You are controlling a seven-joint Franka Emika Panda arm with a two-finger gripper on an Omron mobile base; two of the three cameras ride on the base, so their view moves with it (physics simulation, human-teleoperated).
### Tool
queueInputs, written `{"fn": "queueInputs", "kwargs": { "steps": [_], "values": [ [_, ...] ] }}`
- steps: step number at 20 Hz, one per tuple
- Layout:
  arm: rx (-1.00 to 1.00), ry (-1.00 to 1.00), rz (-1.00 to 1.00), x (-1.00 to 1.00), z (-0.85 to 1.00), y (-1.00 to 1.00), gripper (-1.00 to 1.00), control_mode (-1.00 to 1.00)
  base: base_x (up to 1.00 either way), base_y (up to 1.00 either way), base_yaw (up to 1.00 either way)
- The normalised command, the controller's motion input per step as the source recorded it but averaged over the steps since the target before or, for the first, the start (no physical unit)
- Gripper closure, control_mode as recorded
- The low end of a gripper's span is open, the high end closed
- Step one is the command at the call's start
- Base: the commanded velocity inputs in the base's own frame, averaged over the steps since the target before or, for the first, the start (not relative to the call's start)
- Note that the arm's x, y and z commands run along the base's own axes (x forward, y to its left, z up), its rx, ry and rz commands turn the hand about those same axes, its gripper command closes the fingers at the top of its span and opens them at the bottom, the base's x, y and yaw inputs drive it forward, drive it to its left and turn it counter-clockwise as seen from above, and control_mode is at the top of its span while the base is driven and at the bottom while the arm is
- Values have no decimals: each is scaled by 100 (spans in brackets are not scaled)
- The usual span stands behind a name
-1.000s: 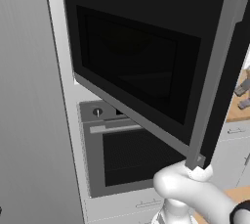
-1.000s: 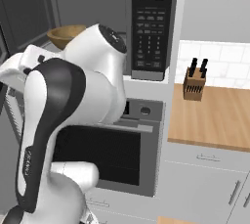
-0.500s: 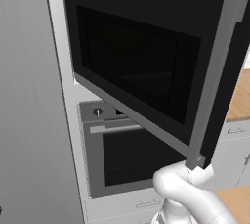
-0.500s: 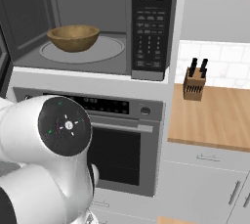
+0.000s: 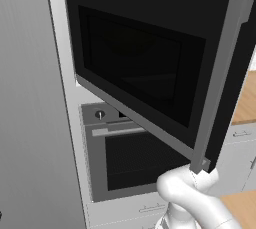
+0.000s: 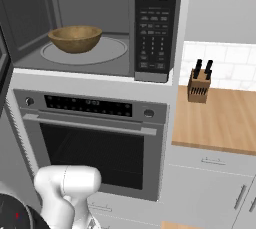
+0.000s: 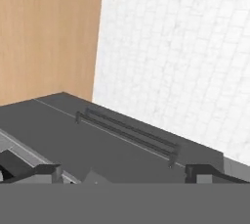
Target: Open the microwave, place the bowl with waffle inside the microwave, then close the microwave door and turn it on.
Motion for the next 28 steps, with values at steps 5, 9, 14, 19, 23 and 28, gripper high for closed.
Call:
{"fn": "queueInputs", "kwargs": {
  "steps": [5,9,14,19,23,28],
  "values": [
    [-17,1,-15,70,0,91,-100,-100,0,0,0],
    [0,0,-42,79,4,98,-100,-100,0,0,0],
    [0,-6,-37,23,10,100,-100,-100,0,0,0],
    [-4,-3,-37,41,9,35,-100,-100,0,0,0],
    [-13,0,-37,66,8,-18,-100,-100,0,0,0],
    [-20,-5,-42,33,0,-11,-100,-100,0,0,0]
  ]
}}
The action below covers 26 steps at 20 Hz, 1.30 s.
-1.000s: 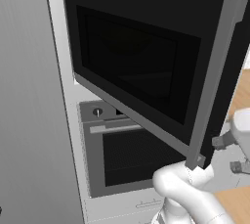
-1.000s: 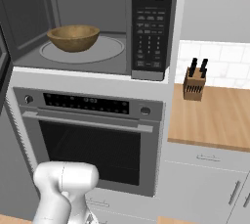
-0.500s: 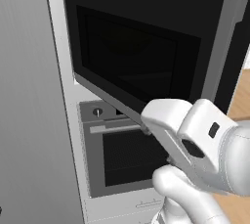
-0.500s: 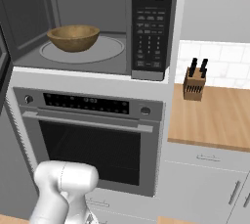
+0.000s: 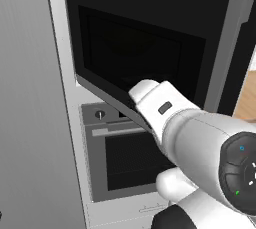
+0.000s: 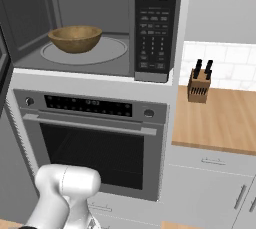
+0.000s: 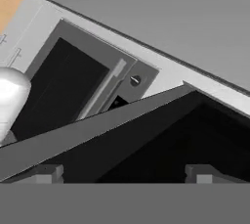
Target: Open the microwave, place the bowl with waffle inside the microwave, then close the microwave door and turn it on.
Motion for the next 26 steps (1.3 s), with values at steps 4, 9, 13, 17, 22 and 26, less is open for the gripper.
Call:
{"fn": "queueInputs", "kwargs": {
  "steps": [4,9,13,17,22,26],
  "values": [
    [-23,-11,-45,13,0,-14,-100,-100,0,0,0],
    [-12,-15,-43,21,26,-51,-100,-100,0,0,0],
    [-3,-14,-29,39,44,-74,-100,-100,0,0,0],
    [0,-11,-22,42,36,-81,-100,-100,0,0,0],
    [0,-7,-19,56,20,-86,-100,-100,0,0,0],
    [20,0,-3,84,0,-99,-100,-100,0,0,0]
  ]
}}
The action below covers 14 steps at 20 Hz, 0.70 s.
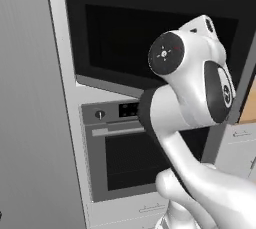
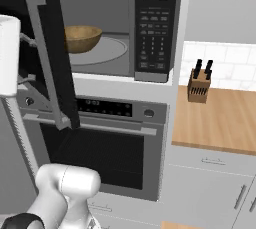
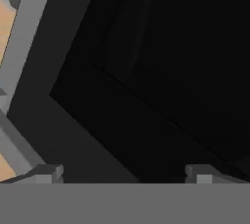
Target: Open the microwave, place the bowl with waffle inside the microwave, then close the microwave door and turn it on.
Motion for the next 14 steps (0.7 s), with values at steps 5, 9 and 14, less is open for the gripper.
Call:
{"fn": "queueInputs", "kwargs": {
  "steps": [5,9,14],
  "values": [
    [23,0,1,100,0,-89,-100,-100,0,0,0],
    [13,0,10,100,0,-52,-100,-100,0,0,0],
    [7,0,14,100,0,-41,-100,-100,0,0,0]
  ]
}}
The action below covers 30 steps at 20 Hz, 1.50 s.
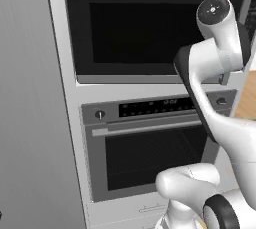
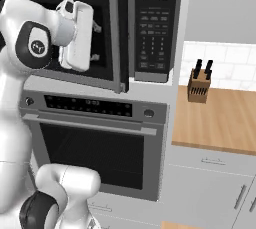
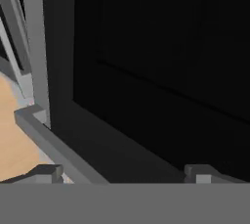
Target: Open the microwave, place the bowl with waffle inside the microwave, then close the microwave door and turn it on.
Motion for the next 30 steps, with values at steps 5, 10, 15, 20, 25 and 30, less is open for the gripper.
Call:
{"fn": "queueInputs", "kwargs": {
  "steps": [5,10,15,20,25,30],
  "values": [
    [7,0,16,100,0,-48,-100,-100,0,0,0],
    [3,-4,16,54,6,-13,-100,-100,0,0,0],
    [21,-8,14,4,5,-5,-100,-100,0,0,0],
    [30,-8,14,-25,14,-2,-100,-100,0,0,0],
    [19,-6,11,-72,24,0,-100,-100,0,0,0],
    [13,-10,7,-97,18,0,-100,-100,0,0,0]
  ]
}}
